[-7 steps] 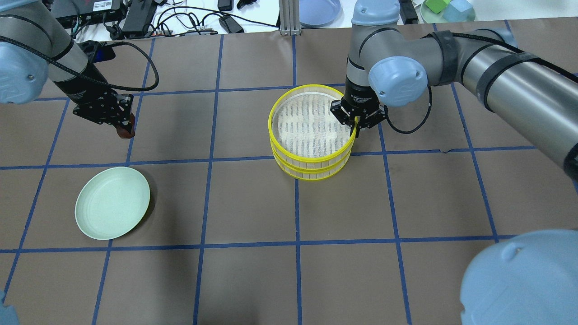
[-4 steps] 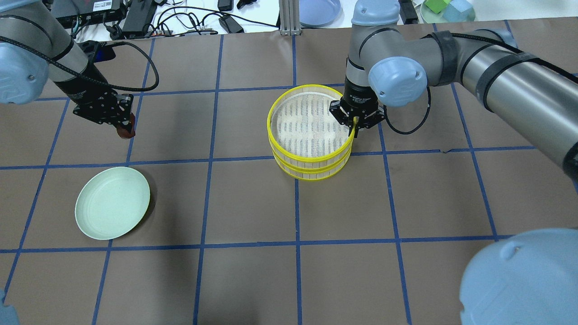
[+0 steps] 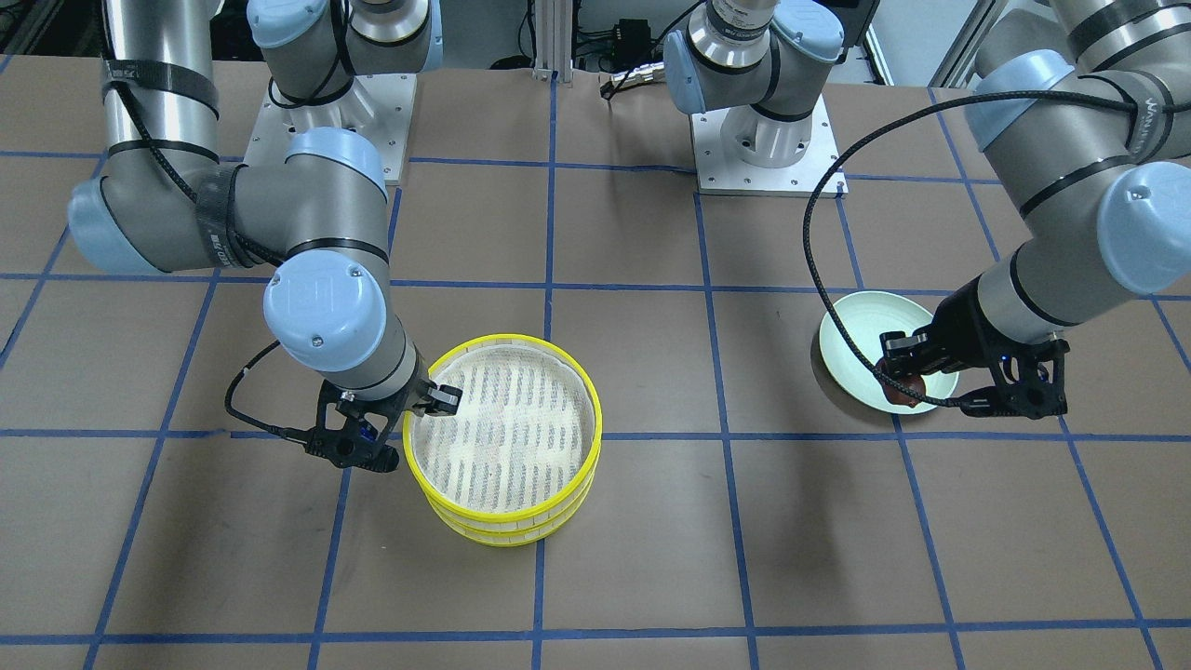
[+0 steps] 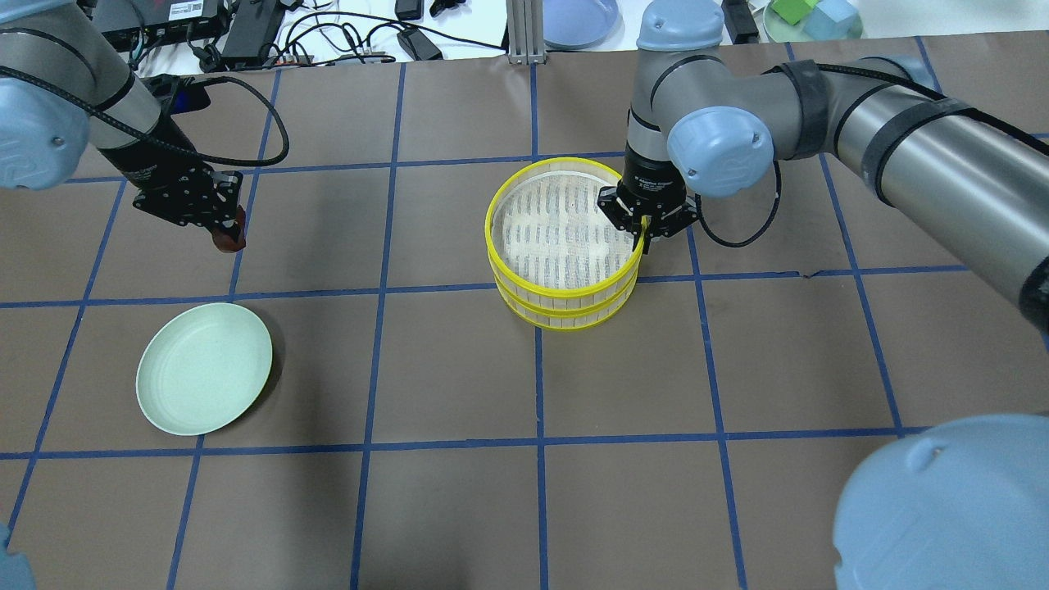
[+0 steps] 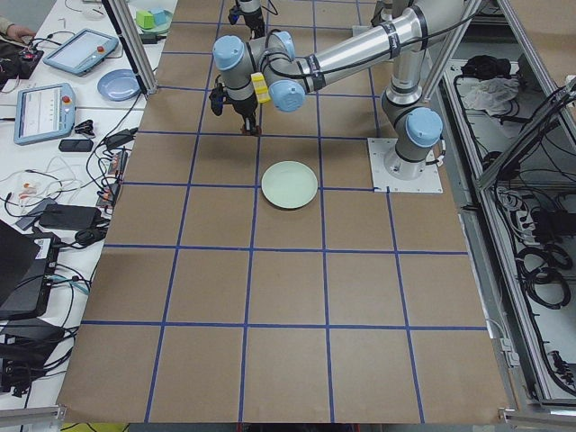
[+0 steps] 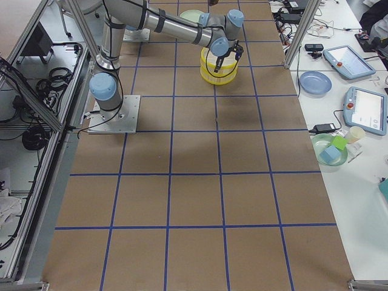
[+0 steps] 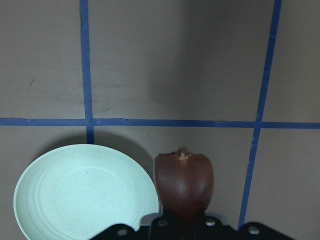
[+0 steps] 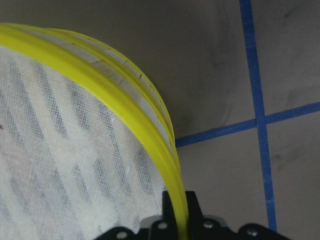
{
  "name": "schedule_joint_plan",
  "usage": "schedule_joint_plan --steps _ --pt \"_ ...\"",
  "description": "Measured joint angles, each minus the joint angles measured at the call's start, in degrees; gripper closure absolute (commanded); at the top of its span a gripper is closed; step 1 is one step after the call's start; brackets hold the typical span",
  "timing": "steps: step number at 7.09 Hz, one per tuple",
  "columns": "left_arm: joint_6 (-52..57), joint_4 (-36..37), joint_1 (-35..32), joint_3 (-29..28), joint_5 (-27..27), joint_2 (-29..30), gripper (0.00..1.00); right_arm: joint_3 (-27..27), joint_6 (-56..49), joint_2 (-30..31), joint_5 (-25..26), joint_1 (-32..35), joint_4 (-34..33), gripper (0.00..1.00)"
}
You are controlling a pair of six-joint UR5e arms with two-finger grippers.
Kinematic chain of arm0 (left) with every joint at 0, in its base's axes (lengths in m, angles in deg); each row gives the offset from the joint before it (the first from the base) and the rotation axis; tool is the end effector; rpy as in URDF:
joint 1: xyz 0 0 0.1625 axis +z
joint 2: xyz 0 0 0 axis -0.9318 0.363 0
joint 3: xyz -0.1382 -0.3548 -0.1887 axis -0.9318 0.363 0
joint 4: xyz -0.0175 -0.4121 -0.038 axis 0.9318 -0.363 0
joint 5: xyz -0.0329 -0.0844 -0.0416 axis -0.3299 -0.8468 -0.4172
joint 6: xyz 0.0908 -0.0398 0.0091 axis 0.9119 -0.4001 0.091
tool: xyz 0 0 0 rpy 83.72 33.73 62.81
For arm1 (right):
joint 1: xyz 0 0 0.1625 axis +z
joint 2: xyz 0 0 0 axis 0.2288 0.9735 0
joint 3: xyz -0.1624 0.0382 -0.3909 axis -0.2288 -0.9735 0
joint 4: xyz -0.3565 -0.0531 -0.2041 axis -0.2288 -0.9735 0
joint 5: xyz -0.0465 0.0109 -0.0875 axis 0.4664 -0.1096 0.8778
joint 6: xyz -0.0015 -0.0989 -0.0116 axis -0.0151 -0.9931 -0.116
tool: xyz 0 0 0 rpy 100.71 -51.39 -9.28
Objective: Place buns in different layers of steamer
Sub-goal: 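Hold the brown bun raised in the left gripper while the right gripper releases the rim, then carry the brown bun with the left gripper over the top steamer tier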
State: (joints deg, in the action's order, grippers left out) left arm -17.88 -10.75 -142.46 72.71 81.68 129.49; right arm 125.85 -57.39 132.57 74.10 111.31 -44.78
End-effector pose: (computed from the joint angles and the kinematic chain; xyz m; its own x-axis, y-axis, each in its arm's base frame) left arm 0.0236 -0.5728 0.3513 -0.9954 -0.0569 0.0767 -0.0466 0.9904 0.1298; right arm 0.2213 -0.5874 0.2711 -0.9684 0.2468 0.0353 0.2492 0.9532 0.1709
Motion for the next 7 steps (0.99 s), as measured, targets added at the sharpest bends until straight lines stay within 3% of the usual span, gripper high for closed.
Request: schedule_joint_plan --steps 1,4,7 --pt "0.0 0.0 0.0 0.0 0.0 0.1 1.00 0.1 0.0 0.1 0.1 0.0 -0.6 0.01" --pt "0.0 0.2 0.0 0.0 0.0 0.1 1.00 -0.3 -0.1 5.5 0.8 0.1 -2.3 0.00" --pt "-4.6 2.1 -3.6 -0.9 -1.6 -1.2 1.00 -1.4 -4.4 19.7 0.3 -0.6 7.8 0.00"
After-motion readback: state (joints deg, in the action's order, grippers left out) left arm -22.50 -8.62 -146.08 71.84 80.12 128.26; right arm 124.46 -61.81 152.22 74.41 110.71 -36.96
